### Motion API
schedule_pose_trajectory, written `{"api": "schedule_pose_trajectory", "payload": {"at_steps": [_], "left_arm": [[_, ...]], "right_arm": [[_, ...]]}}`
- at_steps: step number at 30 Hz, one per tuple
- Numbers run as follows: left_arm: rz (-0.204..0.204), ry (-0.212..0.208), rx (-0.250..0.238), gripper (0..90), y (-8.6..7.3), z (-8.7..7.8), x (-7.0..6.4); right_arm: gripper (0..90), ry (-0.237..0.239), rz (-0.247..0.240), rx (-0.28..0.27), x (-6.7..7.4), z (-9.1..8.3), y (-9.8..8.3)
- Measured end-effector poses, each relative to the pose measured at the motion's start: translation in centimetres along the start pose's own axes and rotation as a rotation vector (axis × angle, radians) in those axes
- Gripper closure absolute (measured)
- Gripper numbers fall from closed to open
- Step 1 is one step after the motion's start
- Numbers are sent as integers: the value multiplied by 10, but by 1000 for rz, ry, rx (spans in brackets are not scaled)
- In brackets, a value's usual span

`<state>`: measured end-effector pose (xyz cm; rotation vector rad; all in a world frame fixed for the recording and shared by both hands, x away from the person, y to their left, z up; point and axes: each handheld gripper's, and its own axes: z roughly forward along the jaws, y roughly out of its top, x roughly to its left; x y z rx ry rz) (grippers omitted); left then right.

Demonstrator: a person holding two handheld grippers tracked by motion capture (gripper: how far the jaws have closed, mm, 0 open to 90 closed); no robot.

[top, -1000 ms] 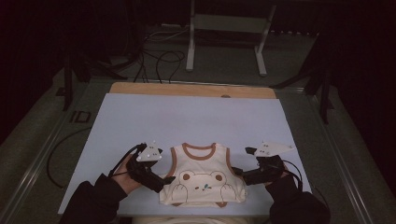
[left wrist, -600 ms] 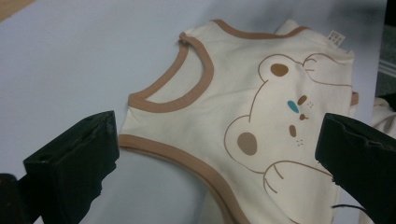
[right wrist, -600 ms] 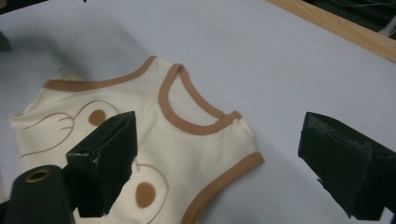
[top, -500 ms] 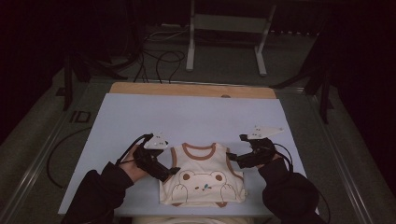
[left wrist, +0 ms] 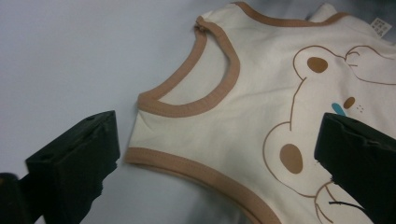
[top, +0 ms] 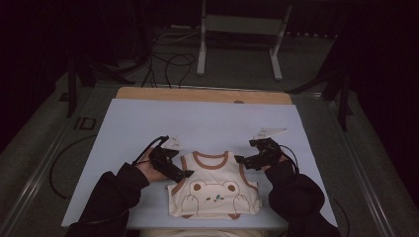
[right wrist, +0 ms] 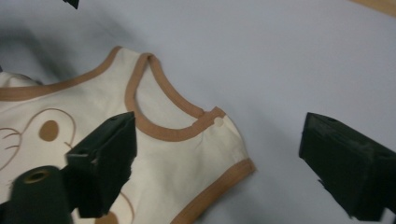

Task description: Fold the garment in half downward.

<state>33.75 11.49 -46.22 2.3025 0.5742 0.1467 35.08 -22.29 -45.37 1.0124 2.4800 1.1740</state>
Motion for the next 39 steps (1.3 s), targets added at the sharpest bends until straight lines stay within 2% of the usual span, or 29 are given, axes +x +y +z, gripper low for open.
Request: {"api": "schedule_pose_trajectory", "payload": {"at_steps": [2,4,6,9,10,17,19,21,22,24,28,31,32,33,37,39], "left_arm": [[-13,15,3,13,-2,5,4],[-20,27,22,13,-5,13,11],[-28,27,29,12,-6,15,14],[-64,31,32,13,-10,23,22],[-84,49,28,13,-12,27,27],[-96,63,64,24,-18,37,34],[-92,70,62,87,-21,37,35],[-97,72,47,111,-23,37,36],[-95,77,47,152,-23,38,37],[-87,75,61,167,-24,40,38],[-51,82,73,254,-26,44,34],[-43,75,76,327,-28,46,33],[-41,79,77,353,-28,47,33],[-41,80,76,353,-28,47,33],[-48,90,74,457,-27,46,33],[-63,102,84,494,-26,46,33]], "right_arm": [[135,1,1,3,-1,3,-1],[135,19,15,7,-5,14,-4],[135,30,14,9,-6,17,-5],[137,31,42,43,-11,30,-11],[137,37,52,57,-13,33,-12],[134,41,47,66,-17,44,-18],[190,7,7,100,-18,48,-21],[214,-3,-8,102,-19,49,-23],[257,-2,-11,106,-20,50,-24],[276,1,-9,120,-22,53,-27],[352,-19,-42,137,-22,59,-30],[385,-22,-65,139,-21,61,-30],[433,-32,-66,138,-21,61,-30],[433,-32,-66,138,-21,61,-30],[553,-19,-87,150,-17,60,-29],[593,-15,-89,159,-15,60,-28]]}}
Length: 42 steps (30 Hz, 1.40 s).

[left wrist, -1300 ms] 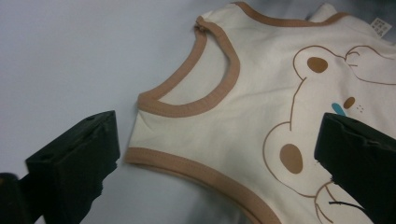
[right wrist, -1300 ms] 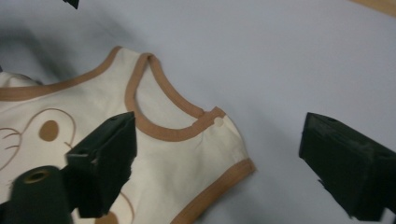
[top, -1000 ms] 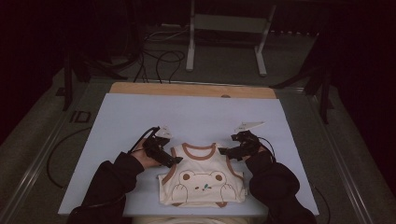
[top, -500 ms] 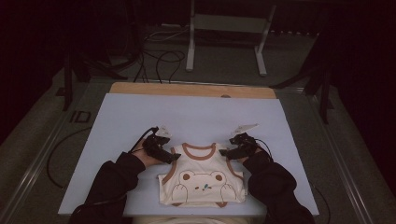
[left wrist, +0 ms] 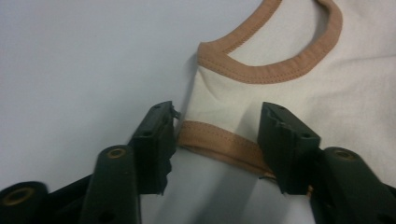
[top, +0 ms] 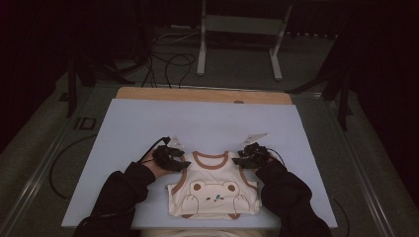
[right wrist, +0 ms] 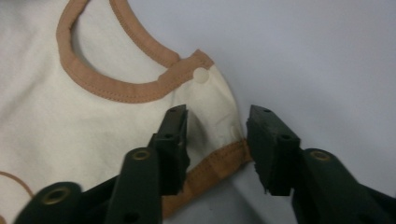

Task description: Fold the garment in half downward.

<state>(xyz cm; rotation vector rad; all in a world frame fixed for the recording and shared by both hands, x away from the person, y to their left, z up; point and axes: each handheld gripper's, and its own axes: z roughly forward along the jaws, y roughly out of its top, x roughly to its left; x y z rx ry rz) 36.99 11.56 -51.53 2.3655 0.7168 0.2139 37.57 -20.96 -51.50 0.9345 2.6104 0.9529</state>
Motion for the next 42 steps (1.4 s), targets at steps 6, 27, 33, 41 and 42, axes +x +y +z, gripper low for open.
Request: {"api": "schedule_pose_trajectory", "payload": {"at_steps": [6,27,33,41,42], "left_arm": [[-23,22,18,679,4,1,-5],[-6,-5,17,871,7,0,-9],[-12,-21,-12,871,10,-7,-6],[-27,-27,-67,872,16,-24,-5],[-16,-18,-71,872,17,-27,-6]], "right_arm": [[714,10,4,1,3,0,0],[827,-31,-44,-12,14,-9,10],[827,-35,-52,-23,14,-13,10],[827,-43,-65,-57,16,-26,16],[828,-43,-70,-56,16,-28,17]]}}
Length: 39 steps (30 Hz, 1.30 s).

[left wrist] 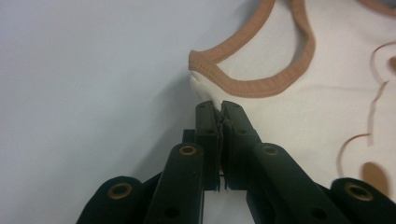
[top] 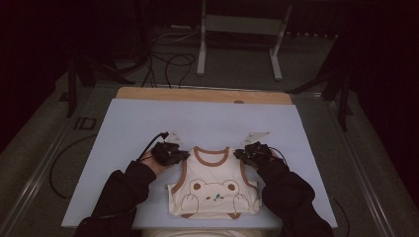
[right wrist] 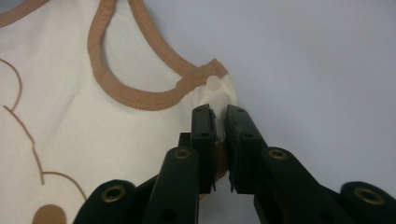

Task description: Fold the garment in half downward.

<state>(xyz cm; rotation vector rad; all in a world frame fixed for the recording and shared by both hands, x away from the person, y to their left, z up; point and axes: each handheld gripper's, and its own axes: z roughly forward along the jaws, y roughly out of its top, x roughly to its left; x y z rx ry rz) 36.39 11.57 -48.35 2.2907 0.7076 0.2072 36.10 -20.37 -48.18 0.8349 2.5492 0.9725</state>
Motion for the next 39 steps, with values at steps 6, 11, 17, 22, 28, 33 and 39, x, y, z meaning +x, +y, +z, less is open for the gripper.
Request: {"api": "schedule_pose_trajectory", "payload": {"at_steps": [6,11,17,22,28,33,39], "left_arm": [[27,20,-28,872,14,-12,0],[50,39,-53,871,27,-23,3],[59,51,-73,872,39,-32,7],[56,54,-99,872,47,-36,9],[75,71,-116,871,59,-43,9],[88,87,-116,872,67,-50,11],[88,98,-129,871,75,-56,15]], "right_arm": [[827,-23,-28,-15,-2,-10,14],[827,-42,-30,-32,-8,-21,22],[827,-62,-56,-46,-12,-32,37],[827,-79,-75,-55,-15,-37,47],[827,-88,-69,-76,-19,-42,56],[827,-97,-71,-86,-22,-46,62],[827,-108,-66,-99,-28,-50,71]]}}
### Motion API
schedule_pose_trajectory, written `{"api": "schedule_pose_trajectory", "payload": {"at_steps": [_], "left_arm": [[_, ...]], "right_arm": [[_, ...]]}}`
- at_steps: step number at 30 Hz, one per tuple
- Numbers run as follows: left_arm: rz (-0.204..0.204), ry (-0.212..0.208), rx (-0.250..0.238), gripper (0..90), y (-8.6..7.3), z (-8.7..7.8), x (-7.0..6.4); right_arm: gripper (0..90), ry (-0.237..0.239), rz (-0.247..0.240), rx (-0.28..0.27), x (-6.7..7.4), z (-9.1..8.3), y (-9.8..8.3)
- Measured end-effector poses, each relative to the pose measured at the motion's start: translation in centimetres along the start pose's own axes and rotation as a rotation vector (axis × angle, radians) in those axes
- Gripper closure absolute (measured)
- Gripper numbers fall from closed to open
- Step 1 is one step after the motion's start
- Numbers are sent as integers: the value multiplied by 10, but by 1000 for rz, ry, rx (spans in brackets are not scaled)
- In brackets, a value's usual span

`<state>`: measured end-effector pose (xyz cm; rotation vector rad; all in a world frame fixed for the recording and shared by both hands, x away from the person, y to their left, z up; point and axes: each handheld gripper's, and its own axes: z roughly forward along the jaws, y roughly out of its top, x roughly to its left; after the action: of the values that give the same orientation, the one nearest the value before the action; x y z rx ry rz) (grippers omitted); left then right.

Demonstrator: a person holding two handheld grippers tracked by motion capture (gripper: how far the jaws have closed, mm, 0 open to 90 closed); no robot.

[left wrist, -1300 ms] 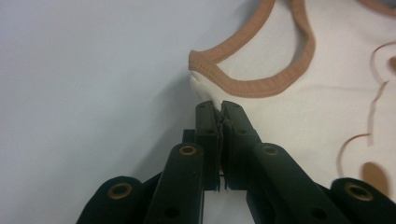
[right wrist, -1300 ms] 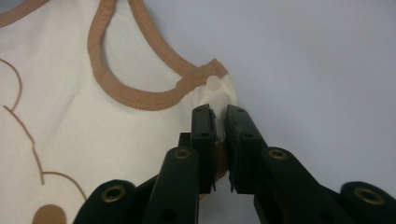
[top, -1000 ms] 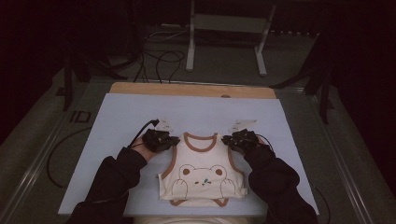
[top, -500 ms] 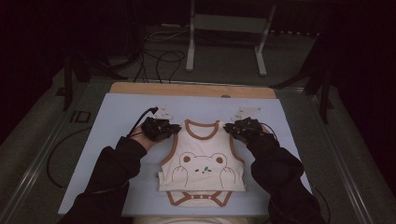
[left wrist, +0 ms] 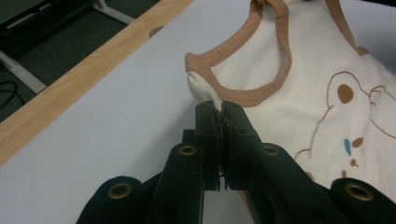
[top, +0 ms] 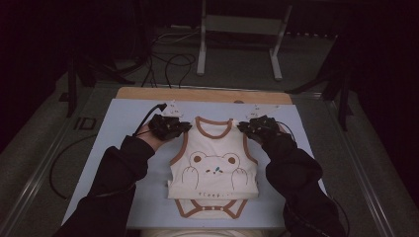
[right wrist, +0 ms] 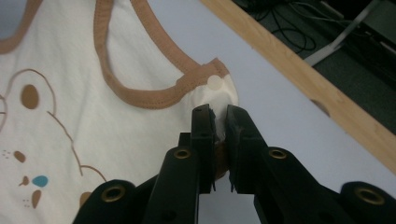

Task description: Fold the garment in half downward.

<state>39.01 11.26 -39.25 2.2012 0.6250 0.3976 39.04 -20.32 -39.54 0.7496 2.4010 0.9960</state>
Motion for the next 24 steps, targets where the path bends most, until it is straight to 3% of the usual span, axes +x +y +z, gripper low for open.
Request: {"api": "schedule_pose_trajectory", "payload": {"at_steps": [24], "left_arm": [[29,67,-83,870,33,-20,6]], "right_arm": [[826,-85,-48,-82,-11,-20,45]]}}
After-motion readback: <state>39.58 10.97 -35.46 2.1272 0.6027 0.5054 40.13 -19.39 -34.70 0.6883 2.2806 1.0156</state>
